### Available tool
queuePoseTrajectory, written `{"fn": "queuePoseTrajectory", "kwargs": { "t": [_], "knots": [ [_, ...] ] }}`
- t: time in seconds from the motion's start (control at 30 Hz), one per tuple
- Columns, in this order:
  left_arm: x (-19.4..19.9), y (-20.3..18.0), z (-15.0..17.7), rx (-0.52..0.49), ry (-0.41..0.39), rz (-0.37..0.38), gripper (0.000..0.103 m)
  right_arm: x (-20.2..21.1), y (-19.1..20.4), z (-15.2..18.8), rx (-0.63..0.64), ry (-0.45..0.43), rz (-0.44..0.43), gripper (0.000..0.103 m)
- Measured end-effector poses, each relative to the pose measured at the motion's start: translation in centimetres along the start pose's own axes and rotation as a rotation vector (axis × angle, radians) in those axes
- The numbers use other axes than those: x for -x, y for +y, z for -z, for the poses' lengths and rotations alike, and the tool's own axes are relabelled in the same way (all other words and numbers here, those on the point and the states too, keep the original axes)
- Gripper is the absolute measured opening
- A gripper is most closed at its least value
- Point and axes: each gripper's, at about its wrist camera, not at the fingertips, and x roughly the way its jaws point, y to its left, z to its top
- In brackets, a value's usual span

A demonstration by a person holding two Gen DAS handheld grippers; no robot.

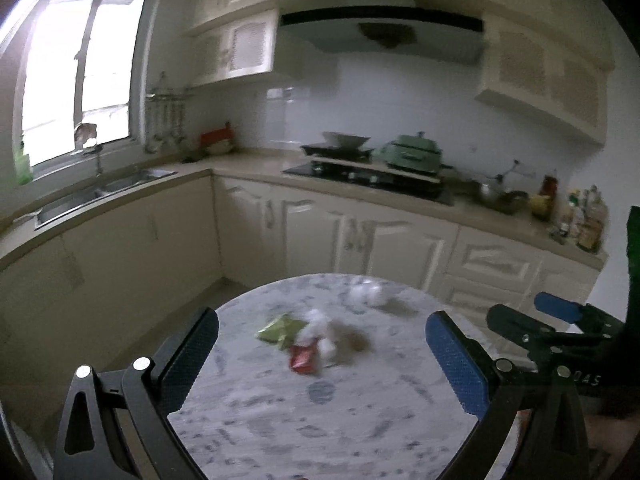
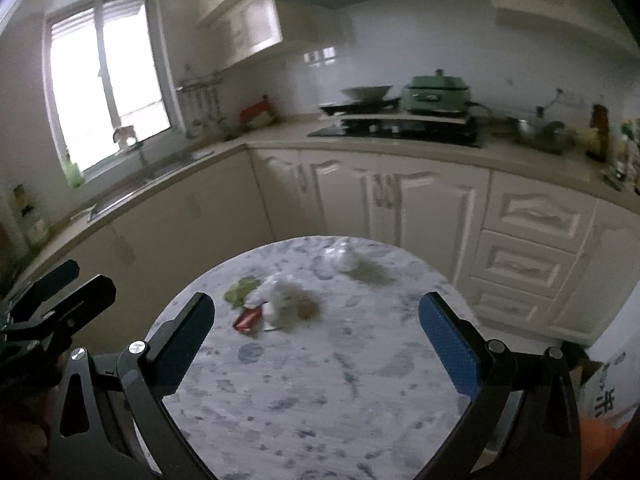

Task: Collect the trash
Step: 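Bring both tools back to the table, then grasp the green snack bag with the left tool while the right tool grasps a clear plastic bag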

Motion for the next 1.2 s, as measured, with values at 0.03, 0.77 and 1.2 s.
{"fn": "queuePoseTrajectory", "kwargs": {
  "t": [0.03, 0.77, 1.2],
  "knots": [
    [-0.5, 0.3, -0.1, 0.008, 0.008, -0.012, 0.102, -0.4, 0.3, 0.0, 0.007, 0.007, -0.003, 0.103],
    [-21.8, 8.5, -2.3, 0.039, 0.276, -0.096, 0.102, -20.8, 1.9, 0.9, -0.003, 0.277, -0.099, 0.097],
    [-36.1, 8.9, -3.0, -0.041, 0.391, -0.059, 0.102, -30.4, 2.5, 2.7, 0.005, 0.399, -0.154, 0.05]
  ]
}}
